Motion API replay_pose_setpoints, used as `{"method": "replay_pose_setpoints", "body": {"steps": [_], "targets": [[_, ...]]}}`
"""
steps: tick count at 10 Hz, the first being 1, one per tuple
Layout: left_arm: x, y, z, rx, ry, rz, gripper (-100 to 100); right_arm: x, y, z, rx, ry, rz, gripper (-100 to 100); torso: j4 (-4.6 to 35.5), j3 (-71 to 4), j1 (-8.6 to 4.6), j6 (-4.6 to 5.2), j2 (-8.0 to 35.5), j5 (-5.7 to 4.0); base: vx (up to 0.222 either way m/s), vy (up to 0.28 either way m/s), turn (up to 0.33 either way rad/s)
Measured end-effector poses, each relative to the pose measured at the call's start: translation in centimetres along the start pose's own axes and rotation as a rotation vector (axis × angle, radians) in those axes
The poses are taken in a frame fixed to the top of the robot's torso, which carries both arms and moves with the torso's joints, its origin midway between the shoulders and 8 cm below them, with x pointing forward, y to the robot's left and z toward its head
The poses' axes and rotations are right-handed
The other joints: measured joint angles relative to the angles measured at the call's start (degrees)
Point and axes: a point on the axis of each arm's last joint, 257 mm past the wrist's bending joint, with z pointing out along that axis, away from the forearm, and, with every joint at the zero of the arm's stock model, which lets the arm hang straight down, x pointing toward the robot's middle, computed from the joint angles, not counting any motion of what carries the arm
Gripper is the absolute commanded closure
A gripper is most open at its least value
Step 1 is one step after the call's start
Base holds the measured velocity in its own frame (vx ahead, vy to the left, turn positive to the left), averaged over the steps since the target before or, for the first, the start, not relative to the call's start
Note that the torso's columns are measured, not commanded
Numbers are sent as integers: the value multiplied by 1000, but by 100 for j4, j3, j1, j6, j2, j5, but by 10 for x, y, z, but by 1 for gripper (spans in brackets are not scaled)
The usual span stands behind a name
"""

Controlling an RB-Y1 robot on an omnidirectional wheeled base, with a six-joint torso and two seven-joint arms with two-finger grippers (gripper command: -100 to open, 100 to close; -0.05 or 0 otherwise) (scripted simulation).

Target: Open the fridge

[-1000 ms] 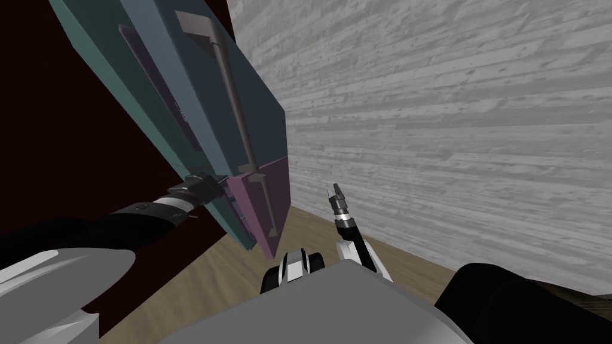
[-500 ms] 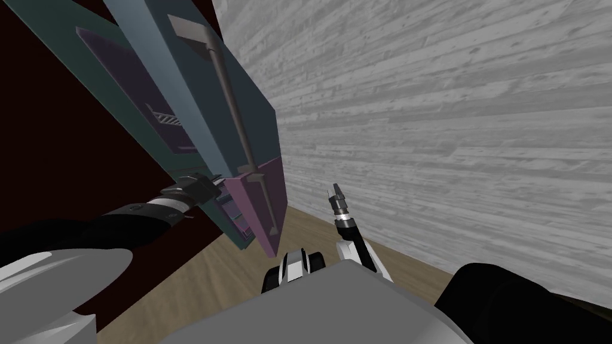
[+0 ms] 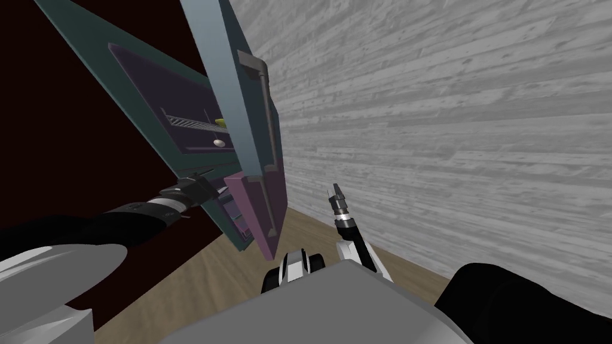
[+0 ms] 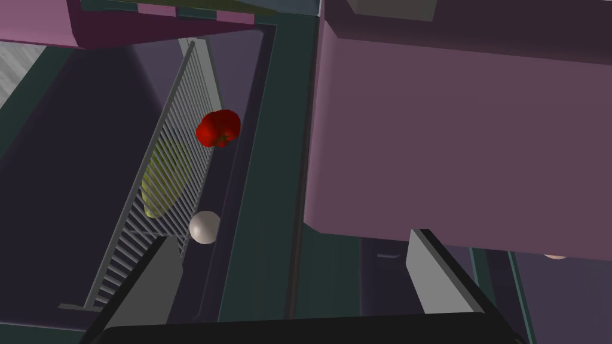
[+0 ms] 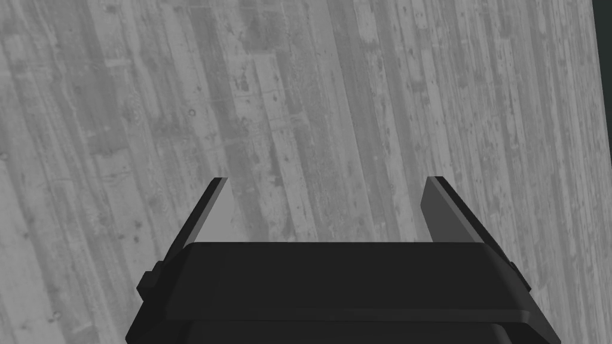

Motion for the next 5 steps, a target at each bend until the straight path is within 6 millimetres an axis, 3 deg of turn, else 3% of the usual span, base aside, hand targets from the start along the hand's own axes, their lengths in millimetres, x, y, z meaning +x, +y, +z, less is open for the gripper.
{"method": "replay_pose_setpoints", "body": {"steps": [5], "targets": [[-13, -1, -2, -38, -1, -9, -100, 0, 0, 0, 0, 0, 0, 0, 5, -17, -5, 16, -19, -10, 25, -42, 14]]}}
